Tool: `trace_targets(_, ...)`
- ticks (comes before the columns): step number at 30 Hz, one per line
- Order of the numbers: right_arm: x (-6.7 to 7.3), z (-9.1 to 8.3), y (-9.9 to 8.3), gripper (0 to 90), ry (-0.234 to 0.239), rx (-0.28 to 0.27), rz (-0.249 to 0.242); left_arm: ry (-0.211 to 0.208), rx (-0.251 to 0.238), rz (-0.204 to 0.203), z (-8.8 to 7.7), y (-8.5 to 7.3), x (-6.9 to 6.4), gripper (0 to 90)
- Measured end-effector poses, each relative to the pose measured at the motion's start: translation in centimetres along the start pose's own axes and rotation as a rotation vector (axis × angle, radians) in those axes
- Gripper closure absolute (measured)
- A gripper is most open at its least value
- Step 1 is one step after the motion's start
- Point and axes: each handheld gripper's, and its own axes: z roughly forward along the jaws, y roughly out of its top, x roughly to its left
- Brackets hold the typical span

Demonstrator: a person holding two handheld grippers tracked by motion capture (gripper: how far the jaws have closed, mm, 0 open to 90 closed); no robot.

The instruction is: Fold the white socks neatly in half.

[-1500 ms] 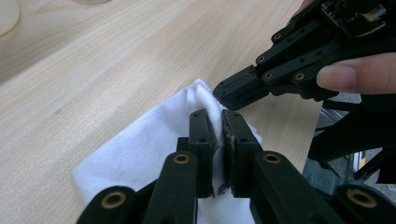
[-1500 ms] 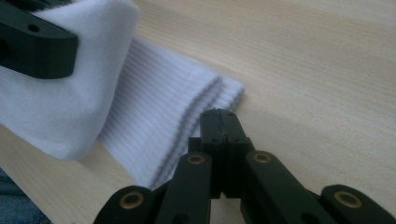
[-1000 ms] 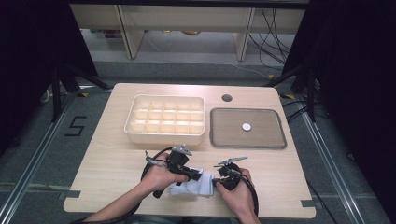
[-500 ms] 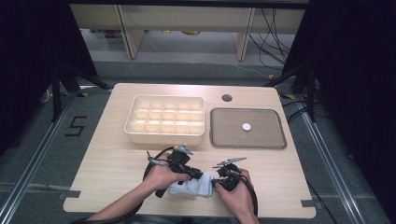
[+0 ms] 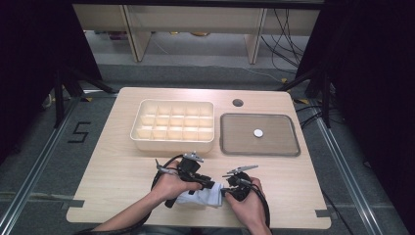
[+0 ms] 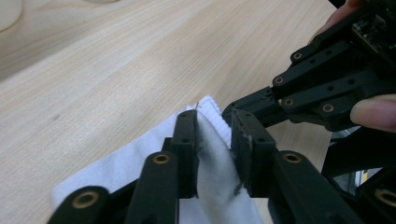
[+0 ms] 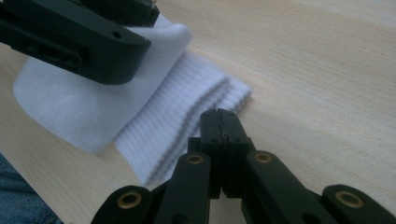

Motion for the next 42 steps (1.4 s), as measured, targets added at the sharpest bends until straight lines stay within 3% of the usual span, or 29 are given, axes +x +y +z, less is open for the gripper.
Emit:
trace_targets(17,-0.2,-0.2,-0.1,88.4,-0.007,-0.012,-0.004,-0.036,-0.033,-0.037,0.5,0.4,-0.2,57.0)
trace_targets(19,-0.3,-0.2,-0.1,88.2,-0.013,-0.017,-0.011,-0.023,-0.016,-0.035,0.2,0.6,-0.3,56.1)
trace_targets(22,-0.3,-0.4,-0.1,88.0,-0.007,-0.015,0.004,-0.052,-0.049,-0.039,0.0,0.7,-0.4,54.7)
trace_targets(23,-0.6,-0.3,-0.2,87.9,-0.016,-0.033,-0.020,-0.047,-0.072,-0.037,-0.1,0.7,-0.4,54.4)
trace_targets(26,-0.7,-0.8,-0.1,88.0,-0.021,-0.033,-0.005,-0.039,-0.082,-0.026,-1.0,0.9,-0.3,55.8)
trace_targets(27,-0.7,-1.1,-0.1,88.2,-0.020,-0.036,0.010,-0.033,-0.079,-0.024,-1.1,0.9,-0.4,59.8)
trace_targets(30,-0.9,-1.7,0.0,88.6,-0.019,-0.070,0.011,-0.036,-0.001,-0.006,-1.1,0.5,-0.4,70.8)
trace_targets(33,-0.9,-2.6,0.2,88.7,-0.027,-0.063,0.016,-0.025,0.071,0.010,-0.4,0.0,-0.6,74.9)
trace_targets(35,-0.8,-2.8,0.2,88.9,-0.026,-0.077,0.002,-0.041,0.045,-0.002,0.5,-0.4,-0.6,75.0)
trace_targets(42,0.3,-3.1,0.1,89.1,0.016,-0.065,-0.003,-0.023,0.080,0.004,1.2,-0.5,-0.4,74.9)
